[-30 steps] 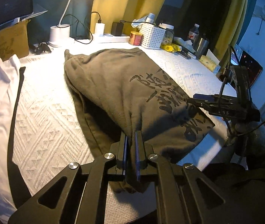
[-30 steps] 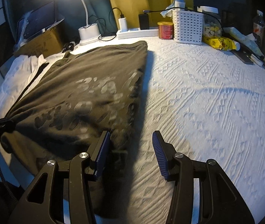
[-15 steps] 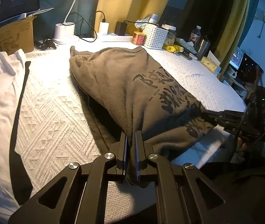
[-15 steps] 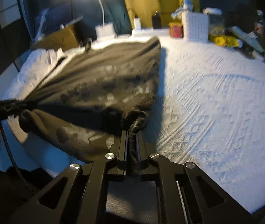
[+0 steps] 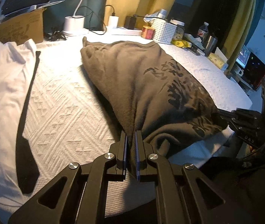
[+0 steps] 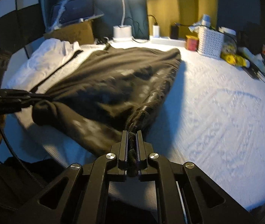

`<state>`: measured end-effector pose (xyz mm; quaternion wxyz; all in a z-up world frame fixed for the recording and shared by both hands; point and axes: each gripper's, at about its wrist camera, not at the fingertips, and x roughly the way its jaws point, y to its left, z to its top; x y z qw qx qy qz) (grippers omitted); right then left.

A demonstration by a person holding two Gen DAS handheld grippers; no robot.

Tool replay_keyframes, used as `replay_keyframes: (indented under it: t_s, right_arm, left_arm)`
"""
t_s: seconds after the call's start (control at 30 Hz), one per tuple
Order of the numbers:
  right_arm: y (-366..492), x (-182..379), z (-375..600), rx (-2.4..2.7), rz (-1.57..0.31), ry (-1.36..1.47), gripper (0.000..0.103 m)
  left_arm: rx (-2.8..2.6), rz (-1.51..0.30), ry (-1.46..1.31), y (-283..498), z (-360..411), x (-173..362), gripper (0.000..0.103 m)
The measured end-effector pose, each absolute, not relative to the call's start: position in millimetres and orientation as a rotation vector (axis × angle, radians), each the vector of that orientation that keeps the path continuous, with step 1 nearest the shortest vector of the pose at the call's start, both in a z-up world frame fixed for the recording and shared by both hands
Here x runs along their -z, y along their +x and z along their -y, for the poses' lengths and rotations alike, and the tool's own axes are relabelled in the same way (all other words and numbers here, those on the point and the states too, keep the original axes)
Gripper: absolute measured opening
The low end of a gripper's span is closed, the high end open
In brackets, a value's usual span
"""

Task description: Fold small clothes

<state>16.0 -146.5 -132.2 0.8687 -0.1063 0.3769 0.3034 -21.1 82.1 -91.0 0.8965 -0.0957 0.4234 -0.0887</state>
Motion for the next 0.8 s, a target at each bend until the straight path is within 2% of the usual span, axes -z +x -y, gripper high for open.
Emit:
replay_keyframes:
  t_s: [0.43, 0.47, 0.53, 0.6, 0.73, 0.8]
  right_arm:
    - [8.3, 144.9, 148.1, -0.615, -0.801, -0.224, 0.008]
    - [8.7, 144.8, 148.1, -0.615, -0.803, -0.223, 0.008]
    - [9.2, 144.5, 149.0, -0.615, -0.807, -0.218, 0.008]
    - [10.9, 144.0, 150.5, -0.618, -0.815, -0.204, 0.008]
    - [16.3, 139.3, 155.0, -0.634, -0.834, -0.172, 0.015]
    - [18.0, 136.4, 158.0, -0.628, -0.829, -0.159, 0.03]
  left_arm:
    - [0.209, -0.914, -0.223, -21.7, -86.6, 95.3, 0.008]
    - [0.203, -0.917, -0.224, -21.2, -87.1, 95.5, 0.012]
    - [0.185, -0.916, -0.217, -20.8, -87.6, 95.1, 0.027]
    - [0.17, -0.908, -0.212, -21.5, -88.0, 93.8, 0.056]
    - [0.169, -0.903, -0.212, -20.2, -87.6, 91.7, 0.057]
    - [0.17, -0.903, -0.207, -18.1, -86.7, 90.5, 0.057]
